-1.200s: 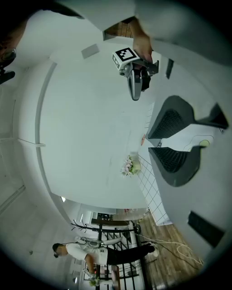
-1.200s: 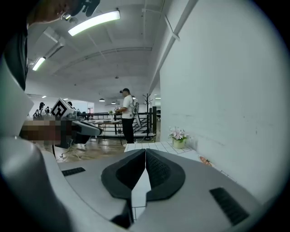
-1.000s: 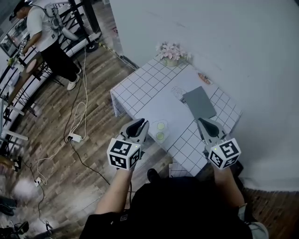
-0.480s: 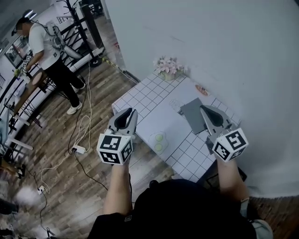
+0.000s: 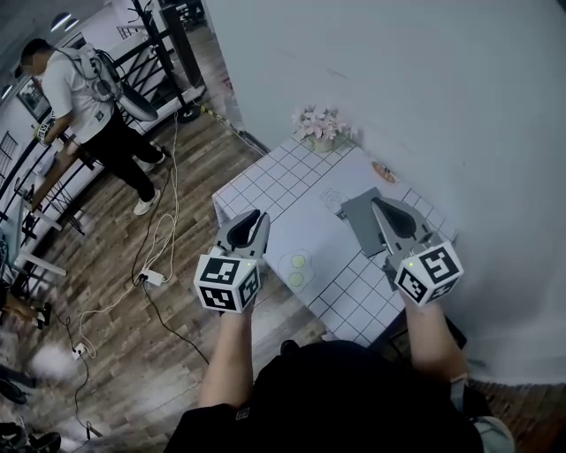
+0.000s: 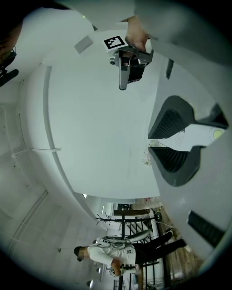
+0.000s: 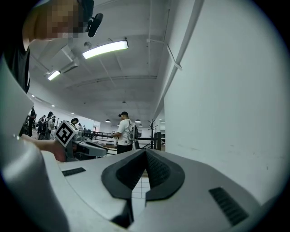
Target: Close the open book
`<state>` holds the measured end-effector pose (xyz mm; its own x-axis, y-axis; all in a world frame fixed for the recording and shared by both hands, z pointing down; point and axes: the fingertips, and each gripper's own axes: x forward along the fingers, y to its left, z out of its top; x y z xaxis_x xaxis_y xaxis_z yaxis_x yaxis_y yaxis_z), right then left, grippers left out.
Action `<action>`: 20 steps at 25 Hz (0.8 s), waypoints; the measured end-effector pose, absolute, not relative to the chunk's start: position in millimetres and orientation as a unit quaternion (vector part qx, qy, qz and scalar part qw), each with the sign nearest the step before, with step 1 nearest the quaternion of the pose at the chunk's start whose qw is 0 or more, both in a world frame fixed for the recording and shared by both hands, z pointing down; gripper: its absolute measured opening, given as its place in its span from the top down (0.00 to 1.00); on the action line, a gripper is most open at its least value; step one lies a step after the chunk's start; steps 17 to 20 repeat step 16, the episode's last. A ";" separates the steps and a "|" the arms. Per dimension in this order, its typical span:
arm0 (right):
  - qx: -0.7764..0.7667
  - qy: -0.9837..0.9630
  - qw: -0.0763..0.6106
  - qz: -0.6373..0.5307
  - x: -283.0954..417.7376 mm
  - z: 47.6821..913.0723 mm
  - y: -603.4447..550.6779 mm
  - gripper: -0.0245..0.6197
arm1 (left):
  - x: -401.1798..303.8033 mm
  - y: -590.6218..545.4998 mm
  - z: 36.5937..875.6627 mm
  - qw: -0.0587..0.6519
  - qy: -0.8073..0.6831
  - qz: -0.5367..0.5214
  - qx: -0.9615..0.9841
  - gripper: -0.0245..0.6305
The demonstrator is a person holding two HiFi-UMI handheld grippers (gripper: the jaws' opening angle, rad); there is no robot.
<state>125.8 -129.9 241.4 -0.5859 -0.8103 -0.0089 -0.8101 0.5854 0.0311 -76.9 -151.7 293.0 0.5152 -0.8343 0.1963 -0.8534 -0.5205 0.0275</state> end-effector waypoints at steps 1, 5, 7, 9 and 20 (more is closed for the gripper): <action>0.454 -0.891 0.004 -0.013 126.2 243.1 -128.6 0.96 | -75.6 -151.3 294.4 0.062 -0.485 0.080 0.869 0.87; 0.449 -0.894 0.003 -0.002 126.7 249.9 -123.7 0.96 | -72.6 -150.9 294.6 0.064 -0.482 0.082 0.870 0.87; 0.447 -0.895 0.003 -0.002 126.4 251.8 -122.3 0.96 | -71.8 -151.6 293.7 0.063 -0.481 0.081 0.871 0.87; 0.446 -0.895 0.006 -0.001 125.9 254.4 -121.3 0.96 | -72.6 -151.9 293.9 0.064 -0.482 0.079 0.870 0.87; 0.447 -0.895 0.010 0.000 122.4 255.9 -119.7 0.96 | -77.3 -150.5 298.3 0.070 -0.480 0.079 0.871 0.87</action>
